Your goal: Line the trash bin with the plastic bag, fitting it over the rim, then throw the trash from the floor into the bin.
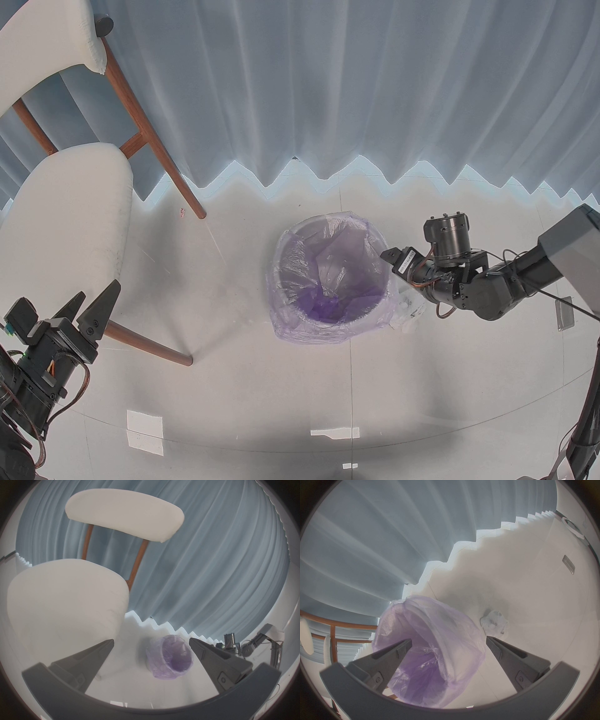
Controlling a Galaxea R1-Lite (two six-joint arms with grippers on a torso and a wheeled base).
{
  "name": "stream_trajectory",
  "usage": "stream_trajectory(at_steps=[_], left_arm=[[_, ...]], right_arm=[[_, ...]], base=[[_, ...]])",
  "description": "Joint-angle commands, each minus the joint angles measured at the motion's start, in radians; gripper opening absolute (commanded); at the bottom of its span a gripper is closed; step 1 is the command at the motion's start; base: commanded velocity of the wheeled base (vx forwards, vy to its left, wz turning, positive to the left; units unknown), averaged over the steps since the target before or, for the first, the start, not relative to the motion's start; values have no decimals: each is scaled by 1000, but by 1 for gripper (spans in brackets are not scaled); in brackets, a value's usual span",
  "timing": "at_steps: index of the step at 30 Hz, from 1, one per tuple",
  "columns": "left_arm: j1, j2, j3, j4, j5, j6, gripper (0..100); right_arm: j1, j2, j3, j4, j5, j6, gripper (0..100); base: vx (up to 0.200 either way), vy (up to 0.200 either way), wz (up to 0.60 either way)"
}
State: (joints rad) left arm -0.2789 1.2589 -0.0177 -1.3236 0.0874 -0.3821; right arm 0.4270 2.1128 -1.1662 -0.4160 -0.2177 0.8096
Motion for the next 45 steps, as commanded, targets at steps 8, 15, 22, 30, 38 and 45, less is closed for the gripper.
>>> stream_trajectory(at_steps=[8, 15, 22, 30, 38, 45], left_arm=[[-78, 109, 16, 0, -173, 2, 100], [-77, 313, -48, -9, -187, -4, 100], [-126, 522, -68, -11, -186, -83, 100], [-200, 743, -177, -11, -176, -268, 100], [-217, 953, -378, 0, -152, -337, 100], [-187, 1110, -553, 3, -103, -376, 100]], right_arm=[[-116, -369, 275, -15, 15, -24, 100], [-156, -554, 514, -110, 17, -26, 100], [-140, -698, 763, -230, 15, -32, 100], [-134, -728, 904, -342, 14, -47, 100], [-132, -728, 971, -391, 14, -72, 100], [-134, -729, 976, -394, 14, -75, 100]], base=[[0, 0, 0], [0, 0, 0], [0, 0, 0], [0, 0, 0], [0, 0, 0], [0, 0, 0]])
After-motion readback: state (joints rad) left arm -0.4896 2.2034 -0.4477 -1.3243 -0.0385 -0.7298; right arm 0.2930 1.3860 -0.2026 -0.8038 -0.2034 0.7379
